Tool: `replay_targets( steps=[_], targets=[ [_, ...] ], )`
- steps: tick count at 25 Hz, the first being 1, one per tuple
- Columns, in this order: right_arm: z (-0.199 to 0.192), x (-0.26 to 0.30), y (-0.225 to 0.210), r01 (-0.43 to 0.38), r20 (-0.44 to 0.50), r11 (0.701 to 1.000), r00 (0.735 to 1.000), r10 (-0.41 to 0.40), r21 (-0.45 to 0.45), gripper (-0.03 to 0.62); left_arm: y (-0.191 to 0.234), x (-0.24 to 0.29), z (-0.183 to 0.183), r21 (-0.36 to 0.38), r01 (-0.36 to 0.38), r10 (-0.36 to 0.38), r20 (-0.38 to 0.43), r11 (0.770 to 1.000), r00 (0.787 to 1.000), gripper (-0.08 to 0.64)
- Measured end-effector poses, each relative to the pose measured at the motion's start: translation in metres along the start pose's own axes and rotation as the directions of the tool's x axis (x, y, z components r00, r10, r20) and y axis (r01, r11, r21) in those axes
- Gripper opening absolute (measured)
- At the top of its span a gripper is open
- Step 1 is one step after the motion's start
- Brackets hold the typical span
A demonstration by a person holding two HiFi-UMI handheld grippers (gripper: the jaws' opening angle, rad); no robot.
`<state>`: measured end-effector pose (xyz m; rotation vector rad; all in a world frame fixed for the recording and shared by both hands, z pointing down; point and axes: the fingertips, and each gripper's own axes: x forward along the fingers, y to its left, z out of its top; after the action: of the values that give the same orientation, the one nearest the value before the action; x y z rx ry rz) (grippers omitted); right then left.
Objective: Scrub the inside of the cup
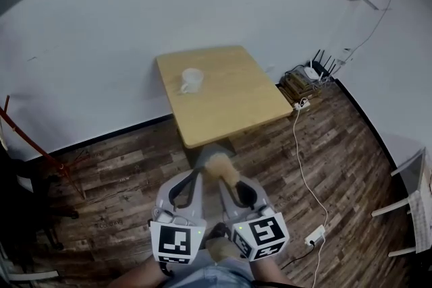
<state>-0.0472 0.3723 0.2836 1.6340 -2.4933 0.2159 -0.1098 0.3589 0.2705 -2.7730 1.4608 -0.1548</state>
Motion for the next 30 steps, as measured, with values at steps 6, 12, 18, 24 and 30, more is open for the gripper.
replay_targets(
  steps=[6,12,18,24,30],
  targets=[
    [-0.007,0.016,-0.026,0.001,-0.01,1.0,1.0,-0.001,0.026,0.077,0.0,0.026,-0.012,0.035,0.004,-0.003,-0.039,0.999,0.999,0.021],
    [-0.008,0.051,-0.055,-0.037,-0.017,0.998,0.999,0.038,0.054,0.077,0.012,0.067,-0.017,0.013,-0.031,0.032,-0.086,0.999,0.996,0.021],
    [-0.002,0.086,-0.1,-0.074,-0.011,0.994,0.997,0.075,0.078,0.077,0.017,0.119,-0.017,0.029,-0.065,0.068,-0.126,0.997,0.99,0.021],
    [0.008,0.118,-0.145,-0.101,0.006,0.989,0.995,0.101,0.109,0.077,0.023,0.166,-0.009,0.084,-0.092,0.104,-0.148,0.992,0.984,0.021],
    [0.022,0.138,-0.181,-0.128,0.043,0.985,0.991,0.123,0.116,0.077,0.02,0.201,0.006,0.122,-0.114,0.131,-0.138,0.986,0.982,0.021]
  ],
)
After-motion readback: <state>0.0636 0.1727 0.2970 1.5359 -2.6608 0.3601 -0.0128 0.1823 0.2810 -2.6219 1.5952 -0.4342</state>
